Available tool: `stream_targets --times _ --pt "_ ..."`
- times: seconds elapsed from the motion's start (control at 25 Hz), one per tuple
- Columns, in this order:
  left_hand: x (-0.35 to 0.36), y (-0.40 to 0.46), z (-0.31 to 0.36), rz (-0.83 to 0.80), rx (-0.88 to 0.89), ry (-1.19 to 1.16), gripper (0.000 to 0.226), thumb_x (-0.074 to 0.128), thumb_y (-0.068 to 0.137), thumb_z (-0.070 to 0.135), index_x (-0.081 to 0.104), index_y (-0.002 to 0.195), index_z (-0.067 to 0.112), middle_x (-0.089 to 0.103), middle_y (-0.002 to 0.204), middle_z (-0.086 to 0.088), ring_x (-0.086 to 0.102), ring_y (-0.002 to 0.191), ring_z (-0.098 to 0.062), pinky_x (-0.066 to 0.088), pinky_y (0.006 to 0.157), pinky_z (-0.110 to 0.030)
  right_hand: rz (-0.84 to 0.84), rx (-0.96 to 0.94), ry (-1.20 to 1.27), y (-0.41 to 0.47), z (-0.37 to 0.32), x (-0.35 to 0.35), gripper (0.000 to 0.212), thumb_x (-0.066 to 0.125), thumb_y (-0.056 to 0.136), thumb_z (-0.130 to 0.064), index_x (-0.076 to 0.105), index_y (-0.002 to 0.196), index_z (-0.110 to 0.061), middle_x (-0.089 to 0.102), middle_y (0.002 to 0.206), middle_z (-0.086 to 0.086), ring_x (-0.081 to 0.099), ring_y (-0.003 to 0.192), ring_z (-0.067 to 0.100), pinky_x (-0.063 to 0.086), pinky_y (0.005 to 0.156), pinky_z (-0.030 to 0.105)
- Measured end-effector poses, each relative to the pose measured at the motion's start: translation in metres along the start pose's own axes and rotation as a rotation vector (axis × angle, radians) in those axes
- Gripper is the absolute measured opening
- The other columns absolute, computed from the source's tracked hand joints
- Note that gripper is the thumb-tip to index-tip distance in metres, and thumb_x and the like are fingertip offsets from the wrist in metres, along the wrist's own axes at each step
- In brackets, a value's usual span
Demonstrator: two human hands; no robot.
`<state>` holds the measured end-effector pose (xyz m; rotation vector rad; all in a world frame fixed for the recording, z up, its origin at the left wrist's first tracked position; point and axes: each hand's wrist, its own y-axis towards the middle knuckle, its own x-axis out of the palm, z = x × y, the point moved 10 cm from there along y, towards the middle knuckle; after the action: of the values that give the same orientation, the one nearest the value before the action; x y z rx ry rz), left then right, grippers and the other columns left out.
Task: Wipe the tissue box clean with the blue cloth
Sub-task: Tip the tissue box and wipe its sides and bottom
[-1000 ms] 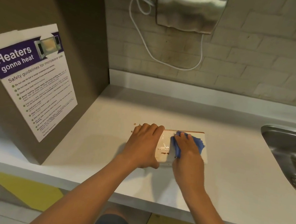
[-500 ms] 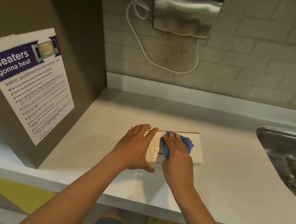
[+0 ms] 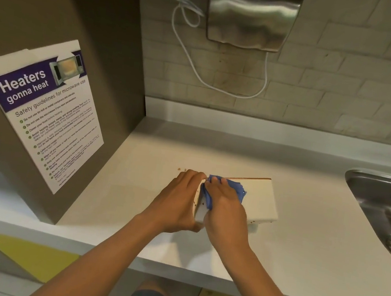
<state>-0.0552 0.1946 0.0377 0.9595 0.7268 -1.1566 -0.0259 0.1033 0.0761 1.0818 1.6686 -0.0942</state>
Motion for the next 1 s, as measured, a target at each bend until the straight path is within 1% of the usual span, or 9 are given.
stream_targets --times 0.04,0.12,0.2,0.32,0.56,0.64,0.8,0.92,1.0 --pt "0.000 -0.001 0.001 0.013 0.016 -0.003 0.087 0.084 0.058 0.050 0.039 0.130 0.028 0.041 0.123 0.012 0.046 0.106 -0.015 0.053 0.086 -0.037 0.003 -0.049 -0.008 -0.007 0.001 0.002 0.052 0.091 0.047 0.002 0.071 0.094 0.001 0.072 0.094 0.012 0.070 0.088 0.029 0.054 0.079 0.034" --pt "0.001 -0.001 0.002 0.021 0.021 -0.004 0.089 0.085 0.056 0.051 0.036 0.128 0.031 0.038 0.122 0.013 0.046 0.103 -0.012 0.054 0.081 -0.034 -0.009 -0.078 -0.006 -0.016 0.011 -0.010 0.048 0.084 0.057 0.008 0.071 0.103 -0.002 0.071 0.103 0.012 0.068 0.096 0.031 0.052 0.084 0.036" --pt "0.003 0.000 0.003 0.018 -0.008 -0.010 0.096 0.087 0.054 0.053 0.033 0.131 0.032 0.036 0.124 0.013 0.045 0.103 -0.010 0.054 0.080 -0.029 0.034 0.024 0.017 -0.012 0.034 -0.029 0.041 0.076 0.069 0.009 0.070 0.108 -0.002 0.070 0.106 0.013 0.067 0.098 0.032 0.049 0.084 0.031" --pt "0.008 0.003 0.012 0.037 -0.016 -0.021 0.099 0.088 0.056 0.050 0.032 0.135 0.031 0.036 0.127 0.012 0.043 0.105 -0.009 0.047 0.082 -0.022 0.102 0.175 0.017 0.000 0.049 -0.037 0.025 0.069 0.083 -0.003 0.070 0.108 -0.004 0.070 0.106 0.013 0.066 0.098 0.030 0.045 0.084 0.028" --pt "0.009 0.002 0.013 0.058 0.003 -0.026 0.096 0.085 0.059 0.051 0.032 0.137 0.030 0.038 0.127 0.014 0.038 0.104 -0.005 0.039 0.086 -0.019 0.073 -0.005 -0.010 -0.024 0.030 -0.023 0.048 0.081 0.061 0.009 0.071 0.106 -0.002 0.070 0.106 0.013 0.068 0.098 0.032 0.050 0.090 0.043" --pt "0.011 0.002 0.012 0.054 -0.011 -0.023 0.101 0.085 0.058 0.052 0.029 0.139 0.031 0.036 0.131 0.014 0.037 0.108 -0.005 0.038 0.088 -0.018 0.107 0.026 -0.010 -0.021 0.048 -0.027 0.051 0.082 0.060 0.009 0.070 0.108 -0.003 0.070 0.108 0.012 0.068 0.099 0.031 0.044 0.091 0.037" --pt "0.010 0.004 0.012 0.058 -0.019 -0.030 0.099 0.084 0.057 0.050 0.029 0.138 0.033 0.036 0.128 0.015 0.039 0.107 -0.006 0.040 0.086 -0.018 0.173 0.124 0.068 -0.007 0.056 -0.030 0.036 0.078 0.072 0.003 0.070 0.107 -0.001 0.071 0.105 0.013 0.068 0.095 0.027 0.041 0.091 0.029" --pt "0.012 0.005 0.009 0.066 -0.020 -0.019 0.095 0.080 0.058 0.056 0.033 0.137 0.031 0.040 0.127 0.015 0.045 0.110 -0.010 0.044 0.090 -0.023 0.170 0.049 0.086 -0.021 0.024 -0.019 0.029 0.067 0.069 0.002 0.072 0.098 -0.001 0.072 0.097 0.010 0.068 0.090 0.020 0.041 0.092 0.017" --pt "0.016 0.002 0.007 0.062 -0.028 -0.021 0.099 0.080 0.059 0.060 0.030 0.140 0.031 0.038 0.130 0.015 0.043 0.112 -0.008 0.041 0.093 -0.021 0.142 -0.025 0.088 -0.028 0.020 -0.021 0.037 0.063 0.068 0.001 0.070 0.104 -0.003 0.070 0.105 0.008 0.067 0.098 0.025 0.031 0.101 0.011"
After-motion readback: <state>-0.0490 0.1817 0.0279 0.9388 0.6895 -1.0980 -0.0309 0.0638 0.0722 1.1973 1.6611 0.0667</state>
